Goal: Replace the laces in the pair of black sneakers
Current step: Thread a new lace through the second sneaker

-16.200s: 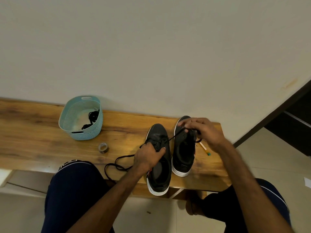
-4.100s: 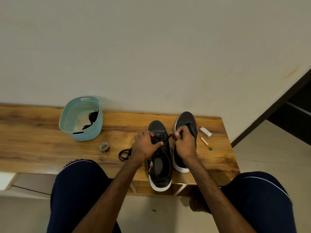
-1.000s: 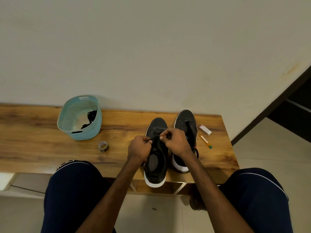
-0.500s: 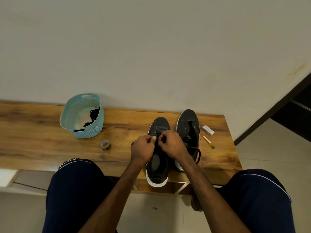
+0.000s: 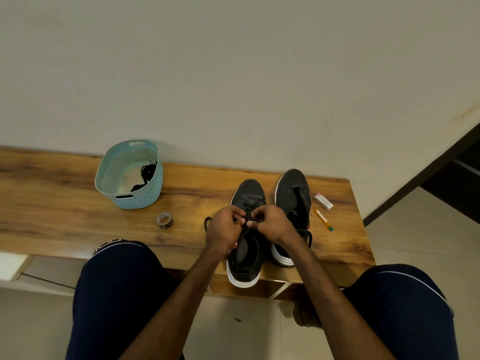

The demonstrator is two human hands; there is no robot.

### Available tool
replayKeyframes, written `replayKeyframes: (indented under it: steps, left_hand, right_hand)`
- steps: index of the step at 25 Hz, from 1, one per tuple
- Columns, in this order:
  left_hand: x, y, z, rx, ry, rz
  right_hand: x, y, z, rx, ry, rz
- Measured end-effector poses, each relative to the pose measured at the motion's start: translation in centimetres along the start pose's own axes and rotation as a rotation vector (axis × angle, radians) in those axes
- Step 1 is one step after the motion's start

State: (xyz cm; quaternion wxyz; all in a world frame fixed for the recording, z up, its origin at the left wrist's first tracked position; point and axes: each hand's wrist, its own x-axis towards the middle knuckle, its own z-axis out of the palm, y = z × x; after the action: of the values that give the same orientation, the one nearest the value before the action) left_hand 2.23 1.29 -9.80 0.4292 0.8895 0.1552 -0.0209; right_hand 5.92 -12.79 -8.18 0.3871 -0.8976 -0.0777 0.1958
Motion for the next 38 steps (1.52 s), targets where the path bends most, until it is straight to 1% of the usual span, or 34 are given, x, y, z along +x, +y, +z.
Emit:
replayKeyframes:
  steps: [4,6,8,9,11,12,13,14,15,16,18,19,20,21,22,24,25,27,30,31,32,33,34,36,37,38]
  left_hand:
    - [0.3,-0.1,0.0,-0.059,0.079,-0.028]
    - [0.2,0.0,-0.1,-0.208,0.152,-0.061]
    - [-0.1,1.0,-1.0,-0.438,0.299,-0.077]
    - [-0.1,1.8,-2.0,-0.615,0.373,-0.077]
    - [0.3,3.3,-5.4,-1.062,0.479,-0.091]
    - [0.7,3.6,-7.3,-1.233,0.521,-0.092]
    - [0.9,3.5,-9.1,-1.323,0.550,-0.080]
    - [1.2,3.4,-10.4,-1.285,0.554,-0.059]
    - [1.6,2.9,-10.9,-1.099,0.515,-0.026]
    - [1.7,2.6,-10.5,-0.759,0.415,0.024]
    - [1.1,1.6,-7.4,0.130,0.078,0.172]
    - [0.7,0.8,-5.3,0.451,-0.077,0.214]
    - [0.2,0.2,-3.5,0.606,-0.172,0.221]
    - [-0.3,-0.2,-2.5,0.623,-0.187,0.192]
    - [-0.4,-0.5,-2.0,0.574,-0.143,0.152]
    - [-0.3,-0.5,-2.3,0.412,-0.043,0.138]
    - [-0.1,-0.4,-2.6,0.276,0.008,0.155]
    - [0.0,1.0,-3.9,-0.138,0.096,0.176]
    - [-0.4,3.2,-6.4,-0.802,0.127,0.077]
    - [-0.4,3.5,-7.1,-0.977,0.117,0.059]
    - [-0.3,3.4,-7.6,-1.061,0.117,0.053]
    - [-0.2,3.1,-7.7,-1.016,0.133,0.074]
    - [0.0,2.7,-7.5,-0.807,0.141,0.118]
    - [0.4,1.1,-6.3,-0.168,0.064,0.186]
    - [0.4,-0.1,-5.5,0.092,-0.023,0.177]
    - [0.4,-0.9,-4.8,0.221,-0.112,0.121]
  right_hand:
    - [-0.2,-0.3,0.4,-0.040,0.025,0.016]
    - [-0.1,-0.4,0.8,-0.123,0.065,0.020]
    - [0.0,-0.4,0.9,-0.170,0.111,0.038]
    - [-0.1,-0.5,0.9,-0.178,0.123,0.048]
    - [-0.4,-0.7,0.9,-0.185,0.149,0.055]
    - [-0.6,-0.7,0.9,-0.191,0.170,0.045]
    - [-0.8,-0.7,1.0,-0.198,0.196,0.029]
    - [-1.0,-0.6,1.1,-0.211,0.229,0.012]
    - [-1.2,-0.3,1.2,-0.240,0.262,-0.001]
    - [-1.4,-0.1,1.3,-0.281,0.284,-0.012]
    - [-1.7,0.2,1.3,-0.364,0.305,-0.031]
    - [-1.8,0.2,1.3,-0.406,0.312,-0.040]
    - [-2.0,0.2,1.2,-0.448,0.307,-0.051]
    - [-2.1,0.1,1.1,-0.492,0.284,-0.067]
    - [-2.2,0.0,1.1,-0.543,0.242,-0.089]
    - [-2.4,0.0,1.0,-0.662,0.144,-0.118]
    - [-2.5,0.0,0.9,-0.702,0.112,-0.113]
    - [-2.5,-0.2,0.4,-0.725,0.101,-0.093]
    - [-2.5,-0.6,0.1,-0.719,0.077,-0.069]
    - [-2.5,-0.7,0.0,-0.715,0.066,-0.055]
    - [-2.4,-0.8,0.1,-0.722,0.049,-0.038]
    - [-2.4,-1.0,0.2,-0.734,0.030,-0.023]
    - [-2.4,-1.2,0.3,-0.744,0.021,-0.015]
    - [-2.4,-1.3,0.6,-0.732,0.022,-0.011]
    - [-2.5,-1.1,0.6,-0.699,0.026,-0.008]
    - [-2.6,-0.8,0.5,-0.642,0.019,-0.002]
